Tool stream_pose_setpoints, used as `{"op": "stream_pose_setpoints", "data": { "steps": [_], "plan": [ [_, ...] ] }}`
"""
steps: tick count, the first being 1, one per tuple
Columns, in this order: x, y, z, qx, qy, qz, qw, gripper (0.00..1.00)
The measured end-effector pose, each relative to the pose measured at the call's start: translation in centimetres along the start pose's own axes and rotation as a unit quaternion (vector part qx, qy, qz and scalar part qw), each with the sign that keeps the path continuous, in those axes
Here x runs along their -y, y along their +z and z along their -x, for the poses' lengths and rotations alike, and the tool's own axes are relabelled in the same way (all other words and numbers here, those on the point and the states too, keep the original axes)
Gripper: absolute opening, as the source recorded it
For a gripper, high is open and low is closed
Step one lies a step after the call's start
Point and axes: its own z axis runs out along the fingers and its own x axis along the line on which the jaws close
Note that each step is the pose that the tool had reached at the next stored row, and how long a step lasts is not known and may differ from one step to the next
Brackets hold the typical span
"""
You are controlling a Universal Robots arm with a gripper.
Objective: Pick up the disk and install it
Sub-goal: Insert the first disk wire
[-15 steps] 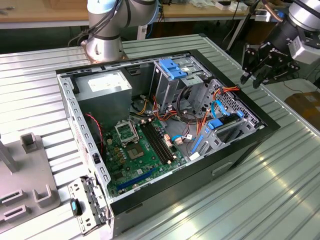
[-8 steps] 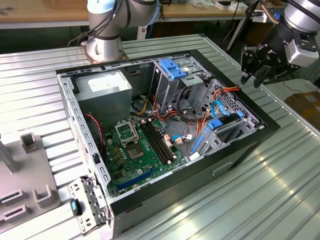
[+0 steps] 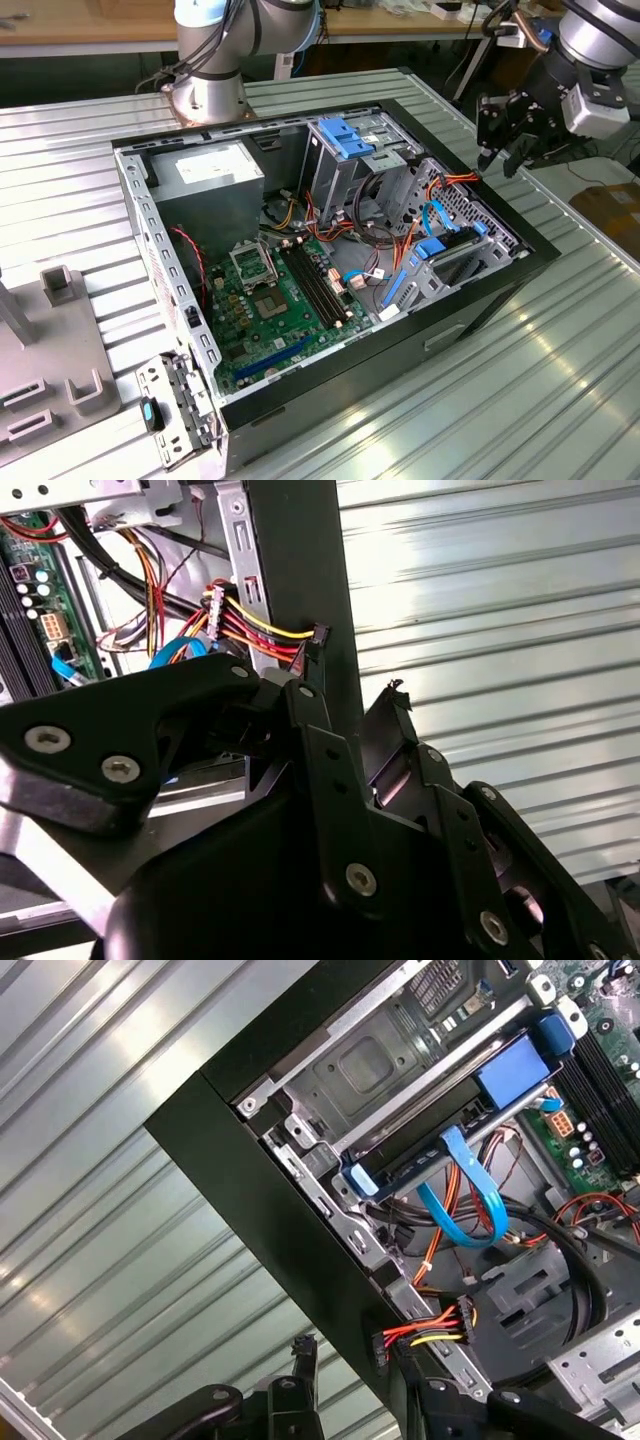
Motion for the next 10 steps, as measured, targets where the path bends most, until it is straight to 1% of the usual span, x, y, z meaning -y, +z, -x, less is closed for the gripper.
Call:
{"op": "stream_pose_setpoints", "data": {
  "steps": [1,2,4,5,7,8,9,10],
  "plan": [
    [-0.01,0.07,0.0,-0.001,-0.005,-0.0016,1.0,0.42],
    [-0.02,0.13,0.0,-0.0009,-0.009,-0.0024,1.0,0.42],
    [-0.09,0.27,0.07,0.0,-0.021,-0.0043,0.9998,0.42],
    [-0.15,0.44,0.1,0.0007,-0.03,-0.006,0.9995,0.42],
    [-0.2,0.56,0.14,0.0012,-0.037,-0.007,0.9993,0.42],
    [-0.24,0.68,0.16,0.0016,-0.043,-0.0081,0.999,0.42],
    [-0.27,0.81,0.17,0.0025,-0.054,-0.0096,0.9985,0.42],
    [-0.29,0.83,0.2,0.0033,-0.059,-0.0096,0.9982,0.42]
  ]
}}
